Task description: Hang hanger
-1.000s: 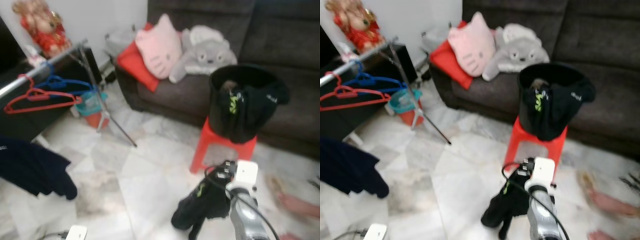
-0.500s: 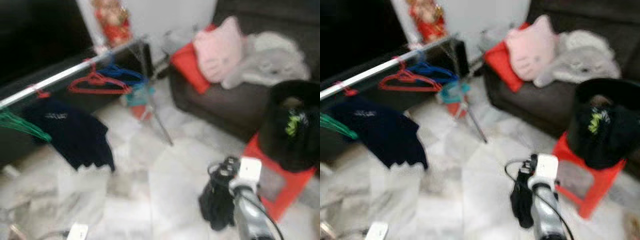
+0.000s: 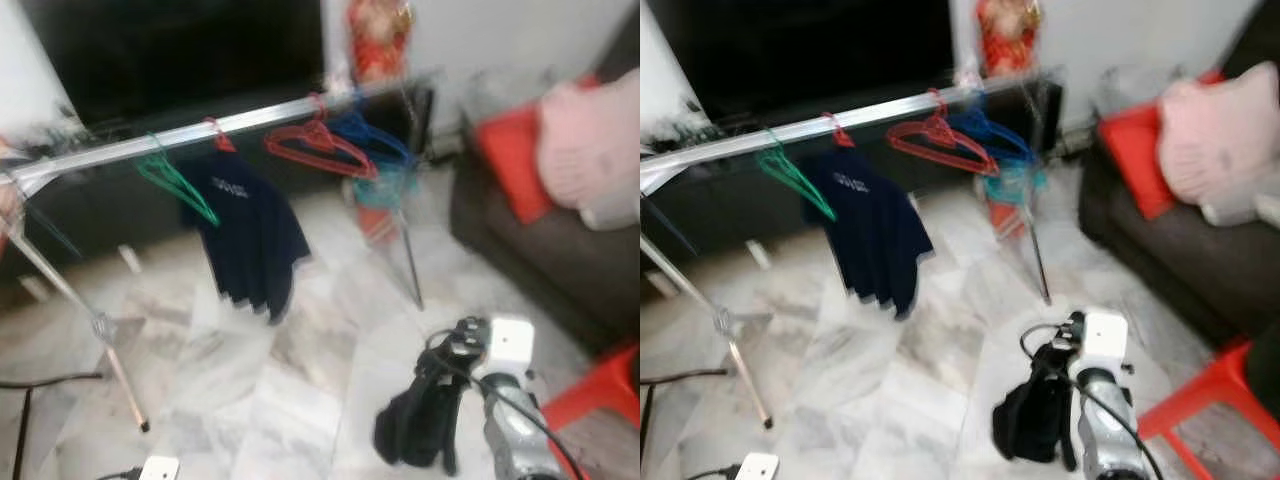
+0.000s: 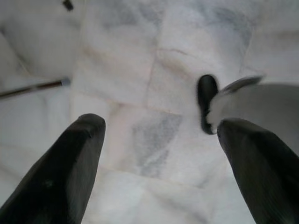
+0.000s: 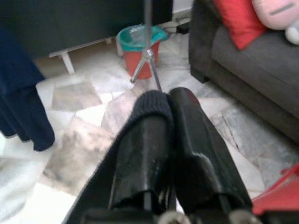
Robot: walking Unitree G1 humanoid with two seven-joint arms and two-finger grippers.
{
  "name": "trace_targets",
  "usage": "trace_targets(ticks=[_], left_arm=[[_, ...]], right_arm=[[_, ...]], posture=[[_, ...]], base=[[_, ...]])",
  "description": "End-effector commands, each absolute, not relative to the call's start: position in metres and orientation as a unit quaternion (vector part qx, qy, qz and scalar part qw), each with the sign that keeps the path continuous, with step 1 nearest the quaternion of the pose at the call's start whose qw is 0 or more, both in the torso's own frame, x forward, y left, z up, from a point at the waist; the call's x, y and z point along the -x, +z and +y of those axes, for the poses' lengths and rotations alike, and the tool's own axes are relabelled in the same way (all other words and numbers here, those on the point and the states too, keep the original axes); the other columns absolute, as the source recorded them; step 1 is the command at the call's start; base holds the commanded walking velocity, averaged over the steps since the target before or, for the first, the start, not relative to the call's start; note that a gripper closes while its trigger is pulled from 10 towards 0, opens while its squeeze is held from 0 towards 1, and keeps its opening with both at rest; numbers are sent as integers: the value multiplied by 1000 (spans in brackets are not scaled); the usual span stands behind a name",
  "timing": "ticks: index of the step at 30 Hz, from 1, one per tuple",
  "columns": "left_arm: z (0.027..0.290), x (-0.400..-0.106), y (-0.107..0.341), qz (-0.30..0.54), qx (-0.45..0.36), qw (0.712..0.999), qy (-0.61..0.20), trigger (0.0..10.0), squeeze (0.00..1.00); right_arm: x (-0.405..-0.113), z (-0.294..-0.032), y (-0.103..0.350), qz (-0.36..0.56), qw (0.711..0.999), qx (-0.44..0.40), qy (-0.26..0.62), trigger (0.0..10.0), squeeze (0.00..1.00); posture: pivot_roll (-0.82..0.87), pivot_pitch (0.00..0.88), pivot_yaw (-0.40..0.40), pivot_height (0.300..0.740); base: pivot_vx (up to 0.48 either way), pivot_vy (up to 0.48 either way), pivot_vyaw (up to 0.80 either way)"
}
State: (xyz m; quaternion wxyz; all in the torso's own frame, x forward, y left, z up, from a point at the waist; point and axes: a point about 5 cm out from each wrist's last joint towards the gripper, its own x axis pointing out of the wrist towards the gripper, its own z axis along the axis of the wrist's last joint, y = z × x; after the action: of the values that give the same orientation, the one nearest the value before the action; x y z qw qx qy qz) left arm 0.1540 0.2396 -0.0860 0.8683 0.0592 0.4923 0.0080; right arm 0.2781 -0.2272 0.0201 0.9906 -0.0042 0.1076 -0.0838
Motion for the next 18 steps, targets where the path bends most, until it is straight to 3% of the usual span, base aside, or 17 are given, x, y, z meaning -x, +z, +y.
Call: trace_targets(ticks=[1,6,18], left_arm=[[245,-150,-86,496,-59,866,20,10000,0],[247,-152,-85,491,-55,869,25,10000,0],[247,-154,-84,487,-51,871,26,10000,0]], right_arm=[[-289,-215,29,88,994,-3,-68,10000,0],[-292,-212,30,89,994,-7,-68,10000,0],[-290,-217,28,88,992,-21,-91,10000,0]], posture=[[-43,0,26,740],[-39,0,36,740],[-38,0,48,740]], base=[[0,0,769],[0,0,704],[0,0,0]])
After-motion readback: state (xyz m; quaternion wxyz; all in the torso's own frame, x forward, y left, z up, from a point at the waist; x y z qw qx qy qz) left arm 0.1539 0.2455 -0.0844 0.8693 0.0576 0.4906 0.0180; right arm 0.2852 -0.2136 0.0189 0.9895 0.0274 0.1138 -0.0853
